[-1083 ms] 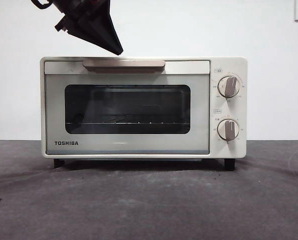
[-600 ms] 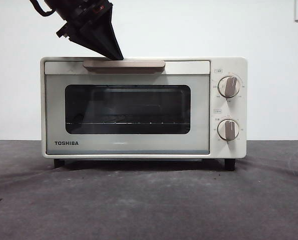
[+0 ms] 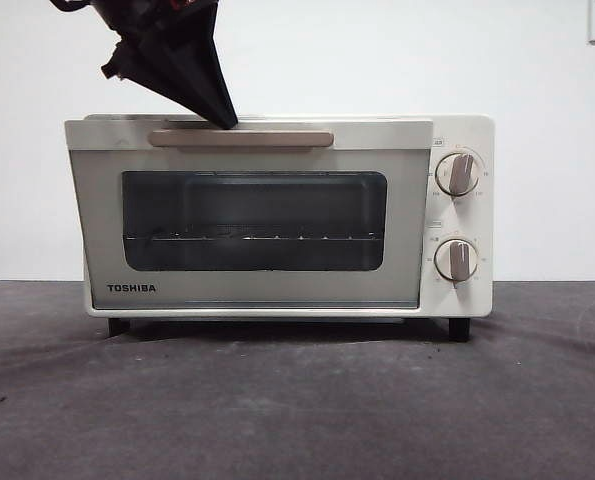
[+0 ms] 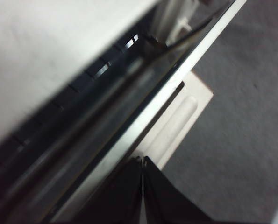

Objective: The left arm flap open the oven, the right arm pick bread and place it into oven, the left arm flap close the oven

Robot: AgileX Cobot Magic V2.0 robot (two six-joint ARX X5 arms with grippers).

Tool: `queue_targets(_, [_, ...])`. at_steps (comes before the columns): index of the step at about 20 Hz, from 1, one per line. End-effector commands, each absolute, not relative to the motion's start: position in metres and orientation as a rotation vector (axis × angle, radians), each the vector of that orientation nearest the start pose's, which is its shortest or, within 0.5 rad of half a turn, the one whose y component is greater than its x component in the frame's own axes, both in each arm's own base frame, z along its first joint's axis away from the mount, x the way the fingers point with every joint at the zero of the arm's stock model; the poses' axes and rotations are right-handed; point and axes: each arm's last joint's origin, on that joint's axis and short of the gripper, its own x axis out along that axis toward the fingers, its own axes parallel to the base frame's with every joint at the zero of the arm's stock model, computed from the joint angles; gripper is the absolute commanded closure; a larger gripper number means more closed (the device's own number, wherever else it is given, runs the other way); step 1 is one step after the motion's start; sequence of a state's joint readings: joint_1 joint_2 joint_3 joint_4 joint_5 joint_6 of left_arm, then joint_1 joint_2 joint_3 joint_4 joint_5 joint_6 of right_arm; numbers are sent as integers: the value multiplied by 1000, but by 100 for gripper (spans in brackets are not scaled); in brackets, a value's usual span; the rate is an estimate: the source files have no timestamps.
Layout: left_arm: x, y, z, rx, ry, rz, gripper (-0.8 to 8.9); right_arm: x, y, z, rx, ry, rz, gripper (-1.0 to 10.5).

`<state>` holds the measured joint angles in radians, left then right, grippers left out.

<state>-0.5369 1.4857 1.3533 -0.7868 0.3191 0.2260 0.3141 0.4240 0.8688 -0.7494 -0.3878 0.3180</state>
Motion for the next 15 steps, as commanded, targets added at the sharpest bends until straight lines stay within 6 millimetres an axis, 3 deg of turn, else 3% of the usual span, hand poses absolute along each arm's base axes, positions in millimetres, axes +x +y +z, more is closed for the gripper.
queue_targets(1, [258,-170,301,342,952,-879,805,57,30,349,306,391,648,816])
queue_targets(8, [245,-183,294,364,998,-921,805,57,30,348,308,407,649,816])
queue_targets(15, [226,-191,273,378,1021,-905,805,56,30,347,305,413,649,816])
